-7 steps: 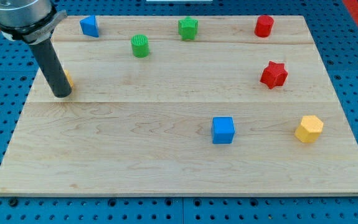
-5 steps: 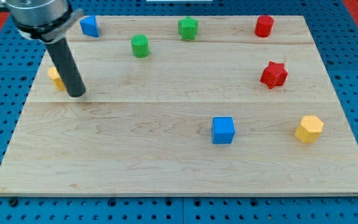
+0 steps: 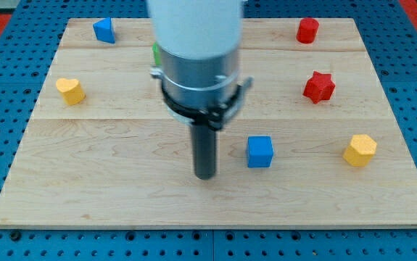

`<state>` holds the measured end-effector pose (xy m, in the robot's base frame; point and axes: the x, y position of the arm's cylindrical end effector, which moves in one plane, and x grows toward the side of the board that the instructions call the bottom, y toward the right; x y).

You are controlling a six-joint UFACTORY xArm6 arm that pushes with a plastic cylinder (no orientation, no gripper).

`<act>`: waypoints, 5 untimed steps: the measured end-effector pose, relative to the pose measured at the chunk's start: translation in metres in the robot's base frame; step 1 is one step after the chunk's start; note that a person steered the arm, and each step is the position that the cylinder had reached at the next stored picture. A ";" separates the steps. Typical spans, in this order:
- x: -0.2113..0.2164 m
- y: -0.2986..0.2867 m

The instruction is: Place the blue cube left side of the red star

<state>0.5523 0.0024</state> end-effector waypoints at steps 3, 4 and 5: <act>-0.043 0.066; -0.084 0.073; -0.101 0.099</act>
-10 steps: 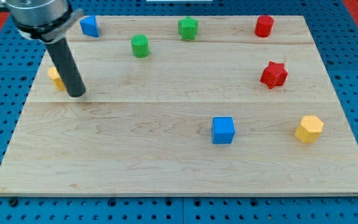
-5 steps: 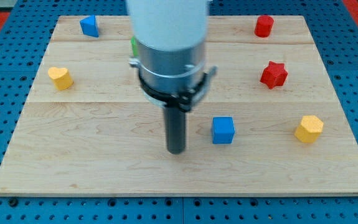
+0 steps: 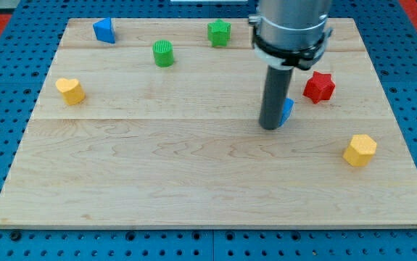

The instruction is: Place the blue cube left side of the red star

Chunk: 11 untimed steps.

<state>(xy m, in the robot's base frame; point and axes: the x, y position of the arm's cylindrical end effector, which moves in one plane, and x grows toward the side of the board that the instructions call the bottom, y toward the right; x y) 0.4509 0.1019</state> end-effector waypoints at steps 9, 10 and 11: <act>-0.087 0.149; -0.087 0.149; -0.096 0.148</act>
<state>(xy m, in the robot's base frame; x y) 0.3554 0.2494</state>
